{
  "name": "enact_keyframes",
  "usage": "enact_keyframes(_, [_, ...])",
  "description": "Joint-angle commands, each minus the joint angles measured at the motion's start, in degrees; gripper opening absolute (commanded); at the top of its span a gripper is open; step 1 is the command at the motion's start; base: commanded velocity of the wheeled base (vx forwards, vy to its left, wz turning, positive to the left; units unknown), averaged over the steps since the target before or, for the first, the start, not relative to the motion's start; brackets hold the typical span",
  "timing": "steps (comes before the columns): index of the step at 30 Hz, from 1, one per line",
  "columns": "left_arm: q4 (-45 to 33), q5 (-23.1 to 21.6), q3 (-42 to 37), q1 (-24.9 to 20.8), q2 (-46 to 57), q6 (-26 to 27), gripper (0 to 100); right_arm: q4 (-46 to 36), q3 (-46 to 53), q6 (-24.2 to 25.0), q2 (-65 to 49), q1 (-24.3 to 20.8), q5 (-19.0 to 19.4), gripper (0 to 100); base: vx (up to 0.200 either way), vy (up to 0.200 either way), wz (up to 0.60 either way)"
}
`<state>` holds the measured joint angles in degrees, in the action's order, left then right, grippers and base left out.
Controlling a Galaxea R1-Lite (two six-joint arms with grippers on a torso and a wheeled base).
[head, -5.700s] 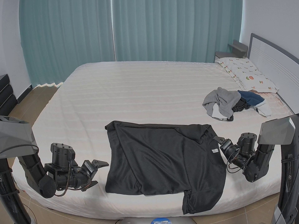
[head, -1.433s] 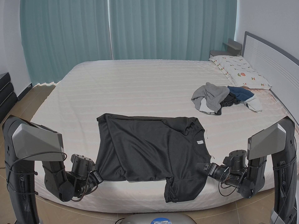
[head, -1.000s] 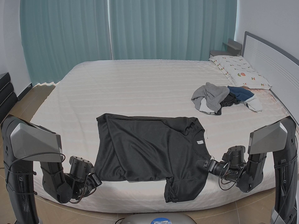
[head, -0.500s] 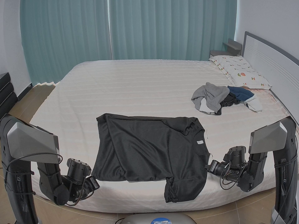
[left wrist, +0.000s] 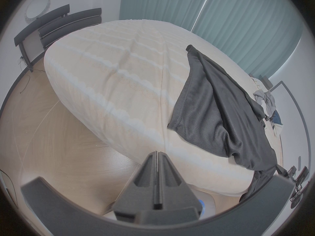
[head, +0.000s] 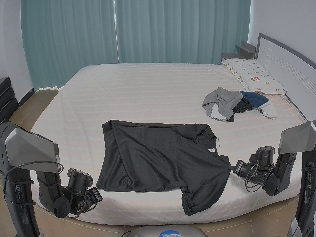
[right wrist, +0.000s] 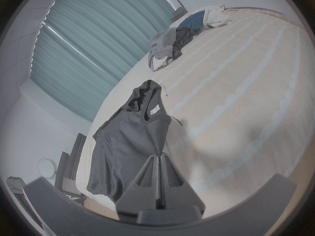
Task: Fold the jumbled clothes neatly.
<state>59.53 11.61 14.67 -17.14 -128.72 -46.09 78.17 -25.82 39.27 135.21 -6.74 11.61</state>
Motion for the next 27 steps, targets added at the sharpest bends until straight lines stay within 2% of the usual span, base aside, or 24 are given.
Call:
enact_keyframes(1, [0.1,-0.2,0.4,0.2,0.4,-0.3,0,0.0,-0.3,-0.9,-1.2,2.0,0.3,0,0.0,0.0,0.0])
enact_keyframes(9, [5.3,-1.3,2.6,1.1,-1.9,-2.3,0,-1.1,-2.3,-3.4,-0.8,5.1,0.4,0,0.0,0.0,0.0])
enact_keyframes(18, [11.4,0.1,5.3,1.3,-7.4,-2.5,0,-2.8,-6.8,-3.8,1.8,7.9,0.3,0,0.0,0.0,0.0])
enact_keyframes(27, [12.4,0.2,5.4,1.0,-8.0,-2.2,0,-2.8,-7.2,-3.8,2.3,8.1,0.3,0,0.0,0.0,0.0])
